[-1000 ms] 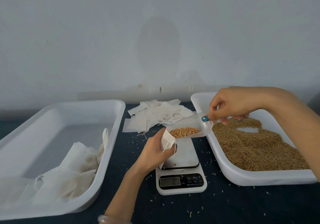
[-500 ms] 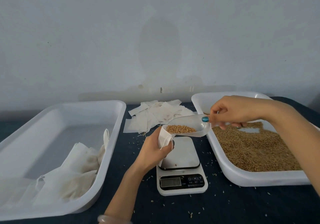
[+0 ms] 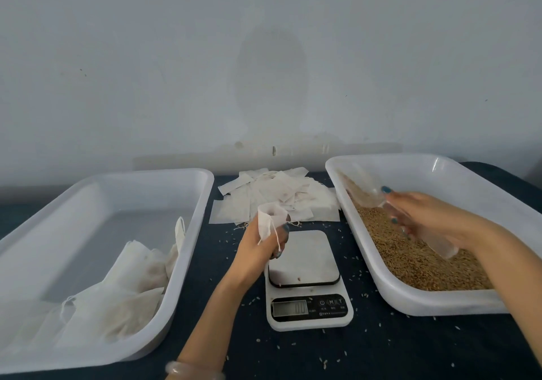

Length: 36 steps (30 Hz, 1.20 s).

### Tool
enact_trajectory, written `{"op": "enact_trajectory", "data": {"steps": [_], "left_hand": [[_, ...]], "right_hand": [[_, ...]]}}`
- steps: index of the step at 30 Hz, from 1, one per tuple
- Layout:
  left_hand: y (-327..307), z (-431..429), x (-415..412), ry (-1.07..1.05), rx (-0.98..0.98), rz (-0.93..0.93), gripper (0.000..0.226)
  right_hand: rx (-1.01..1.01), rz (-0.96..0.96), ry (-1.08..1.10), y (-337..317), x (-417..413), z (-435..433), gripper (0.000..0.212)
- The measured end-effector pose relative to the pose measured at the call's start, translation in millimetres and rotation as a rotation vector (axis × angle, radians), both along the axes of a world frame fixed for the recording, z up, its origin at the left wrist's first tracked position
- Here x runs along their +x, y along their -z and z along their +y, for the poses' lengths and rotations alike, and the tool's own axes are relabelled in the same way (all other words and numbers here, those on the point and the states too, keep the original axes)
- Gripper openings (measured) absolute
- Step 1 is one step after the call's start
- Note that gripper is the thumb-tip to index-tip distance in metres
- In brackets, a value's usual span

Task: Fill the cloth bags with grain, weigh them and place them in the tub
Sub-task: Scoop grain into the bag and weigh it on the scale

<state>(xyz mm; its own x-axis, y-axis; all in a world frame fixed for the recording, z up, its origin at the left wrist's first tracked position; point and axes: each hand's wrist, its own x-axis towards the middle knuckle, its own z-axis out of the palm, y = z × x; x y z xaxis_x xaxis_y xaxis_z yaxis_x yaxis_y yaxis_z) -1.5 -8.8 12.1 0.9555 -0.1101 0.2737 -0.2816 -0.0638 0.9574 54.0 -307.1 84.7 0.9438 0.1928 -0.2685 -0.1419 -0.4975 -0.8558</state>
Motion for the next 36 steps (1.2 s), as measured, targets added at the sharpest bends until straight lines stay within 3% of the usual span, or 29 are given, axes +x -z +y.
{"op": "enact_trajectory", "data": {"steps": [1, 4, 8, 11, 14, 16, 18, 19, 21, 23, 27, 31, 34, 36], "left_hand": [[-1, 2, 0, 0.025, -0.028, -0.005, 0.015], [0, 5, 3, 0.125, -0.127, -0.058, 0.03], [-1, 6, 10, 0.147, -0.193, 0.029, 0.036], [0, 6, 10, 0.166, -0.172, 0.069, 0.043], [9, 15, 29, 0.204, 0.081, 0.173, 0.036], [5, 23, 28, 0.25, 0.195, 0.137, 0.041], [-18, 15, 26, 0.141, 0.331, -0.023, 0.06], [-27, 8, 18, 0.079, 0.305, -0.038, 0.061], [-37, 0, -2, 0.169, 0.094, -0.047, 0.046], [-35, 1, -5, 0.162, 0.018, -0.054, 0.044], [-26, 5, 1, 0.069, 0.106, -0.111, 0.036], [-11, 9, 2, -0.119, 0.275, -0.201, 0.012], [-3, 9, 6, -0.198, 0.354, -0.233, 0.03], [3, 10, 9, -0.214, 0.427, -0.212, 0.027]], "right_hand": [[-0.053, -0.003, 0.032, 3, 1, -2, 0.027], [-0.466, -0.013, -0.059, 14, 3, -6, 0.015], [-0.824, 0.069, -0.21, 22, 3, 2, 0.027], [-1.031, -0.098, -0.183, 14, -2, 11, 0.035], [-0.8, -0.532, -0.108, 3, -14, 39, 0.037], [-0.544, -0.666, -0.236, -10, -26, 68, 0.038], [-0.403, -0.597, -0.404, -19, -36, 96, 0.033], [-0.358, -0.544, -0.455, -20, -39, 108, 0.032], [-0.259, -0.505, -0.482, -16, -40, 122, 0.03], [-0.158, -0.519, -0.423, -11, -41, 132, 0.021], [-0.145, -0.629, -0.153, 8, -41, 140, 0.031], [-0.088, -0.703, 0.06, 32, -42, 143, 0.029], [-0.147, -0.71, 0.121, 48, -39, 144, 0.035], [-0.18, -0.701, 0.143, 59, -36, 145, 0.035]]}}
